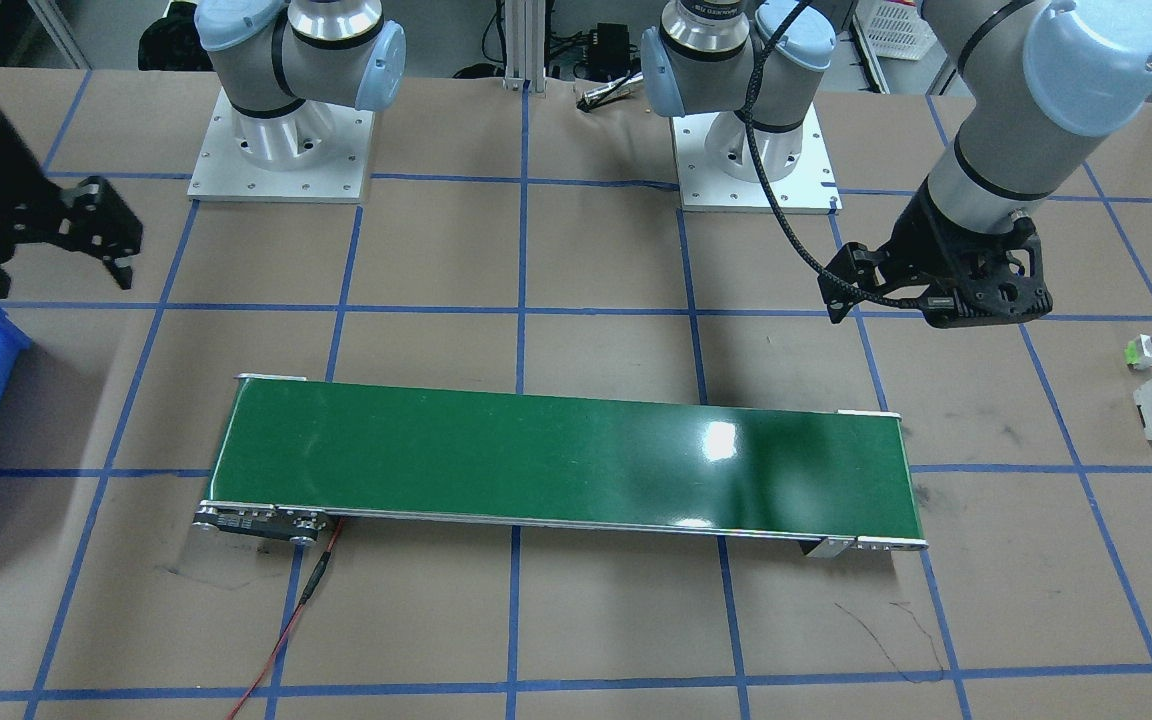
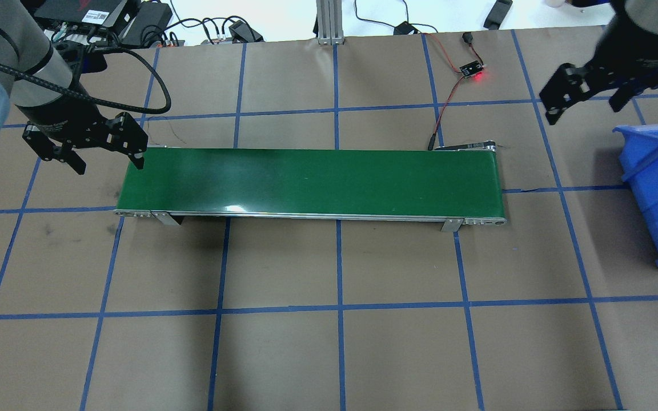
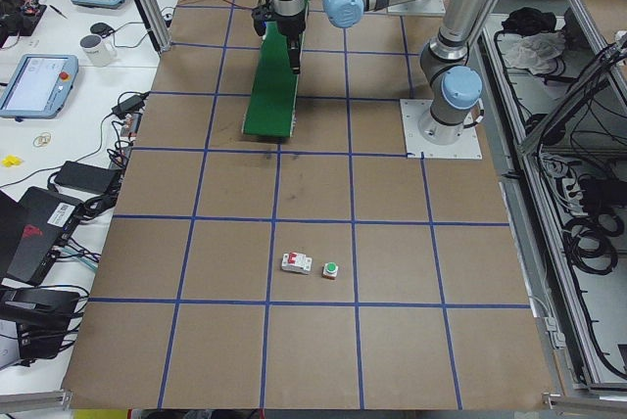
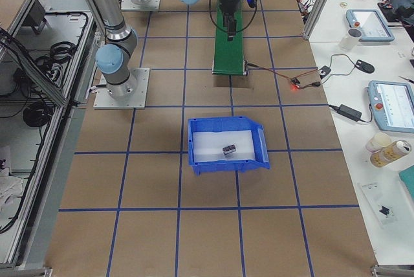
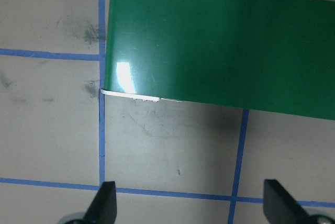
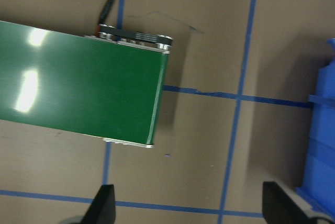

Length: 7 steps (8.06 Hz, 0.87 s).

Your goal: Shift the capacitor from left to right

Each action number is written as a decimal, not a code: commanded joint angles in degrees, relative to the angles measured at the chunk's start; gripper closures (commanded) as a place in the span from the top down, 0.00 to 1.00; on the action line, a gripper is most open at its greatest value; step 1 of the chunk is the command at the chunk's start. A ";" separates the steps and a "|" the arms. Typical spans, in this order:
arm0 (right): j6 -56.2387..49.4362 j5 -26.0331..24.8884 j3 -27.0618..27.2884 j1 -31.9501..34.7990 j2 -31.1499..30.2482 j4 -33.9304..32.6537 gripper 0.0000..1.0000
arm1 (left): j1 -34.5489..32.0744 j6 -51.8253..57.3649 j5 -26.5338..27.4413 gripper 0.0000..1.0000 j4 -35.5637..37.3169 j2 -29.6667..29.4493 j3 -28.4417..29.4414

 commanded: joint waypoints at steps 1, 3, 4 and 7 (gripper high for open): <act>17.47 -0.19 -0.01 14.13 -0.37 0.50 1.00 | 0.00 0.11 0.05 1.00 0.00 -0.04 0.04; 18.23 0.15 -0.01 16.20 -0.02 0.06 1.00 | 0.00 0.11 0.05 1.00 0.00 -0.04 0.04; 18.23 0.50 -0.01 16.20 0.07 -0.11 1.00 | 0.00 0.11 0.05 1.00 0.00 -0.04 0.04; 18.14 -0.37 0.00 16.20 0.07 -0.03 1.00 | 0.09 0.28 0.14 1.00 0.08 -0.04 0.04</act>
